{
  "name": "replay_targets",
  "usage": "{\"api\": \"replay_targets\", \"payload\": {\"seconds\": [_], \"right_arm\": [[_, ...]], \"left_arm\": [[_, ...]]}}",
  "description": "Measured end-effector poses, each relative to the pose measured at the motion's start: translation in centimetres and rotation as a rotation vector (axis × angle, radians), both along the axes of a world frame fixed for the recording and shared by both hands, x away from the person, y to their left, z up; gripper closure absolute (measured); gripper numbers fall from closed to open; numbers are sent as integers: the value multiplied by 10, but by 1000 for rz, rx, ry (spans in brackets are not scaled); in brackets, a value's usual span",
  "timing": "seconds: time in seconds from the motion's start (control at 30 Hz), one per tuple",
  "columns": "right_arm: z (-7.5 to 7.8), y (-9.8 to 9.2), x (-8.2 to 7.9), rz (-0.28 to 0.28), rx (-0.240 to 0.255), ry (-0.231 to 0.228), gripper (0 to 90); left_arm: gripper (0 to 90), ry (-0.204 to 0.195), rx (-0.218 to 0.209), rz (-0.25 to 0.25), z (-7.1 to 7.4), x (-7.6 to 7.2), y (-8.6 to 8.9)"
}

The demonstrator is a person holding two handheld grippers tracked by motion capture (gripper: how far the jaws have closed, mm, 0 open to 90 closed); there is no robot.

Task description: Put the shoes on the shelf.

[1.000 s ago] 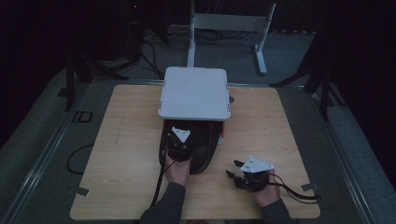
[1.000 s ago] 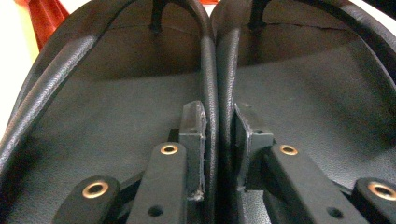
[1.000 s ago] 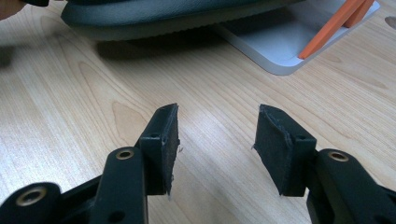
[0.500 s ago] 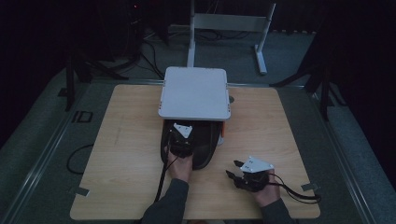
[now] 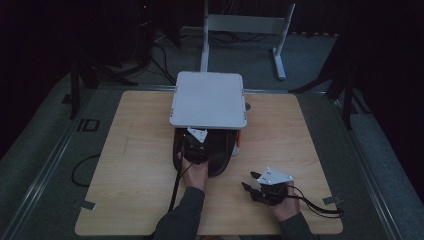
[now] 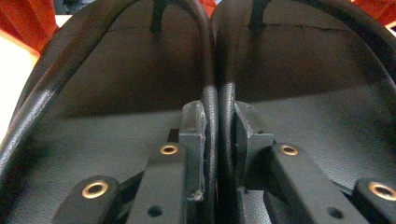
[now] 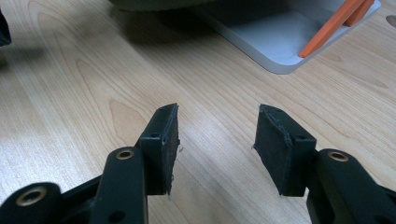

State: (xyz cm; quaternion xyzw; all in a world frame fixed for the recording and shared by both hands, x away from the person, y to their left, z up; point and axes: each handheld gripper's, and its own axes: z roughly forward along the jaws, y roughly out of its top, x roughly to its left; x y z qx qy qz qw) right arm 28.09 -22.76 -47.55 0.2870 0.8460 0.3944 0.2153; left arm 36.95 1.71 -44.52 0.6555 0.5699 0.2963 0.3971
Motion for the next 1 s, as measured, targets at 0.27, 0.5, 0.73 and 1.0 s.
{"api": "replay_targets", "payload": {"seconds": [0.27,0.5,0.73,1.0], "right_arm": [[0,0,0,0,0,0,487],[0,0,0,1,0,0,488],[0,0,0,0,0,1,487],[0,-2,1,-3,2,1,488]], "left_arm": [[755,-3,-1,11,4,6,-2],[755,-8,-1,19,5,10,-3],[754,-11,-3,30,6,16,-5],[753,-15,4,37,10,23,-7]]}}
